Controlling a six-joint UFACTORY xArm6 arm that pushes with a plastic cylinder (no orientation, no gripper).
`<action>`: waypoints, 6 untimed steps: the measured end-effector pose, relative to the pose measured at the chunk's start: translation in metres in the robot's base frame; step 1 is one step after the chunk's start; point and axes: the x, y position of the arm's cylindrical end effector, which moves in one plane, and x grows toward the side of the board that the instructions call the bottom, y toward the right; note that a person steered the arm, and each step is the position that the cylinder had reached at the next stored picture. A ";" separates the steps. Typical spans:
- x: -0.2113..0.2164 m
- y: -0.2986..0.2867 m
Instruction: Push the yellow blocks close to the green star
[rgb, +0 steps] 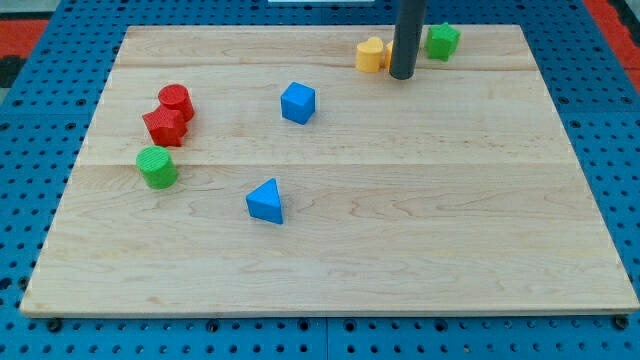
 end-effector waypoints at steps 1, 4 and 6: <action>0.014 -0.035; -0.031 -0.016; 0.053 -0.039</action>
